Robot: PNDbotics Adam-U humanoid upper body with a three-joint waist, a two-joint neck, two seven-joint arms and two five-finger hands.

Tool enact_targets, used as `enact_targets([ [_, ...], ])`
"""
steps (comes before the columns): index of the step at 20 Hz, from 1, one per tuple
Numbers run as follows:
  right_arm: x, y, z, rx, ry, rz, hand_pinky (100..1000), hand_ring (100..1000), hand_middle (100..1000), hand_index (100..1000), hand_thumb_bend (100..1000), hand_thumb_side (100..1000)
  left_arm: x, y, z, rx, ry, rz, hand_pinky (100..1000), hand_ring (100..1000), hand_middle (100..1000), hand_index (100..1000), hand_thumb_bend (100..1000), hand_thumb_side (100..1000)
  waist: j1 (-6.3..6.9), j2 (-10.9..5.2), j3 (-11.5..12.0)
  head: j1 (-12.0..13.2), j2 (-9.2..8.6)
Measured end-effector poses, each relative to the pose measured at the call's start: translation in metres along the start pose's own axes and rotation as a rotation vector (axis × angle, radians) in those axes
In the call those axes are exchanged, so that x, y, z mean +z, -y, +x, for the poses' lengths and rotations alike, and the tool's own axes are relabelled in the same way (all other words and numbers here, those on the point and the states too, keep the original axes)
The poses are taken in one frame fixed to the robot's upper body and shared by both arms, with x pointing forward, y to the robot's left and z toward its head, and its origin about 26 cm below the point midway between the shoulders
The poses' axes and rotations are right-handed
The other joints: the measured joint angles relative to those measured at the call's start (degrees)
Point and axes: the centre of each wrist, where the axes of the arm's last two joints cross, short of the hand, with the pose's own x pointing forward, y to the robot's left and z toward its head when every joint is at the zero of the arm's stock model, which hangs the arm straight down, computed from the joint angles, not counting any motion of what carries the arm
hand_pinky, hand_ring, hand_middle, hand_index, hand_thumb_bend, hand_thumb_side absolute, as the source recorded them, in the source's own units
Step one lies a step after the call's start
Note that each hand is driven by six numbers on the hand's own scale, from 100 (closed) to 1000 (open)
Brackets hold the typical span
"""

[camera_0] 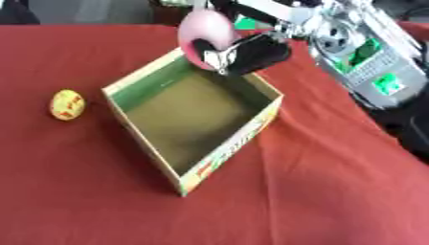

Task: Pick up objects on the table and place them in the box.

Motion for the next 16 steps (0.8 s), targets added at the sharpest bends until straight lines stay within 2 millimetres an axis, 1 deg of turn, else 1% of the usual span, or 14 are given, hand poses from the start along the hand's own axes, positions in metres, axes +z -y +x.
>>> enact_targets([
  [3,-0.008,-0.011,0.0,0.014,0.01,0.046,664,637,359,534,100,377,0.0,0.0,0.0,0.003,0.0,-0.002,654,653,746,767,100,904,0.0,0.0,0.03,-0.06,0.0],
  [8,-0.016,-0.029,-0.002,0.037,0.026,0.132,665,637,366,536,100,346,0.0,0.001,0.0,0.006,-0.004,-0.008,654,649,745,766,100,910,-0.04,0.0,0.06,-0.21,0.0],
  [12,-0.017,-0.043,-0.007,0.034,0.018,0.184,668,643,390,576,100,311,0.0,0.002,0.0,0.008,-0.008,-0.012,653,649,745,766,100,911,-0.07,0.04,0.1,-0.22,0.0],
  [13,-0.017,-0.045,-0.008,0.035,0.015,0.194,677,662,428,647,100,302,0.0,0.002,0.0,0.008,-0.008,-0.012,653,648,745,766,100,912,-0.07,0.05,0.13,-0.22,0.0],
  [16,-0.021,-0.052,-0.009,0.039,0.02,0.238,687,683,463,676,100,302,0.0,0.002,0.0,0.008,-0.011,-0.014,653,647,745,766,100,912,-0.07,0.06,0.32,-0.25,0.0],
])
